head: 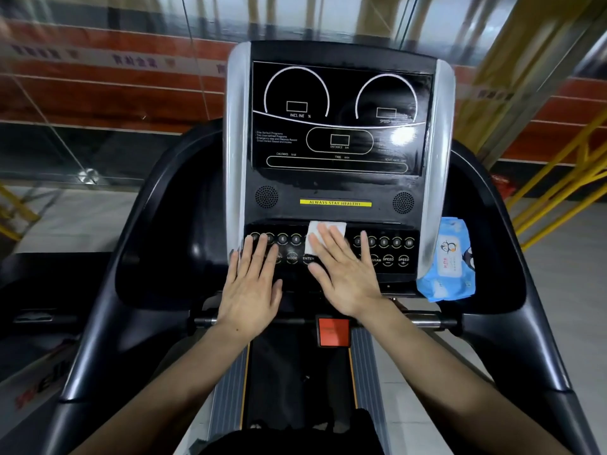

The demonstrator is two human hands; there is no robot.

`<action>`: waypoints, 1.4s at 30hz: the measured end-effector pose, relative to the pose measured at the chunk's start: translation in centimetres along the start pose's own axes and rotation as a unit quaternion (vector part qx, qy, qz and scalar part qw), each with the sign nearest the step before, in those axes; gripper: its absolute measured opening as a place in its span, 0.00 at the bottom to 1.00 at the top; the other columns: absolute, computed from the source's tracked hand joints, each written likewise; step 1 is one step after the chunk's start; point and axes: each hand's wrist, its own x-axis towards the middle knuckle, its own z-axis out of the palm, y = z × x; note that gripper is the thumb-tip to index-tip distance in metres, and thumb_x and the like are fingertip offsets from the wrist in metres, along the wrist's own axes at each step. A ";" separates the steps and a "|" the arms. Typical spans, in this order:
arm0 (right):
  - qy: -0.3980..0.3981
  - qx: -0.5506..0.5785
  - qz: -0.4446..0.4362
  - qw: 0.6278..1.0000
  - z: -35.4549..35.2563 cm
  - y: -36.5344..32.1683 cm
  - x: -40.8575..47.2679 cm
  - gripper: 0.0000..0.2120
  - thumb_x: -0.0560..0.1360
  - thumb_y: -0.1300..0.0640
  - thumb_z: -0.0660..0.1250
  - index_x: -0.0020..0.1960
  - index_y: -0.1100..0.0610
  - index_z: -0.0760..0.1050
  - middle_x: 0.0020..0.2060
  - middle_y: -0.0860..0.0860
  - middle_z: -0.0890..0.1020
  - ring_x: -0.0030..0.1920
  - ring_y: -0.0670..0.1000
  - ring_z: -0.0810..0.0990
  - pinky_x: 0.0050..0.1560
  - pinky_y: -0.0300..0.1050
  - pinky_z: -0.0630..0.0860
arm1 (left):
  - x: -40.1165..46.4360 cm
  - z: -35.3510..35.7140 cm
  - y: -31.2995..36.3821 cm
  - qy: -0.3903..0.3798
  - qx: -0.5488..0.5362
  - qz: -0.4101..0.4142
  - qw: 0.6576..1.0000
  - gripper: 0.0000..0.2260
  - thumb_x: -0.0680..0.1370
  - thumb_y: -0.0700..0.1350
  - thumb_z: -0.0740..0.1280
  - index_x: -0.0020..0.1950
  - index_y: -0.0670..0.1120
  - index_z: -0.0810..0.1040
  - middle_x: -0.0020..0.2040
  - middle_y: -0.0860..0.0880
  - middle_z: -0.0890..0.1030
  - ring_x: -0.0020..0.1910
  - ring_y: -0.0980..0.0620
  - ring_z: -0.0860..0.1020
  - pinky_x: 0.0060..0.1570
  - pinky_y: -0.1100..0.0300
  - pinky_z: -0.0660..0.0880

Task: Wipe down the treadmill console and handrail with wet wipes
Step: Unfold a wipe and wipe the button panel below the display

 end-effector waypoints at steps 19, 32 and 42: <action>-0.013 -0.017 -0.014 1.000 1.6 -4.2 -1.2 0.32 0.85 0.36 0.39 0.85 0.48 0.49 0.84 0.45 0.44 0.83 0.45 0.38 0.80 0.67 0.43 | 0.2 -0.5 -3.8 -0.001 -0.010 -0.003 1.000 0.32 0.85 0.52 0.59 0.85 0.42 0.51 0.86 0.43 0.45 0.85 0.47 0.43 0.83 0.42 0.51; -0.012 -0.031 -0.020 0.999 2.3 -5.7 -1.0 0.31 0.86 0.36 0.42 0.85 0.47 0.49 0.84 0.44 0.44 0.83 0.45 0.39 0.80 0.67 0.43 | -0.5 -1.4 -5.5 -0.005 0.002 -0.001 1.000 0.32 0.85 0.53 0.57 0.85 0.41 0.50 0.86 0.43 0.45 0.85 0.47 0.40 0.83 0.41 0.50; -0.010 -0.017 0.003 1.000 1.1 -7.7 2.3 0.31 0.85 0.36 0.40 0.85 0.47 0.45 0.84 0.45 0.43 0.83 0.45 0.37 0.80 0.66 0.36 | -1.1 -1.5 -6.4 -0.023 0.020 -0.014 0.999 0.33 0.85 0.54 0.56 0.85 0.42 0.49 0.86 0.45 0.44 0.85 0.45 0.40 0.82 0.39 0.49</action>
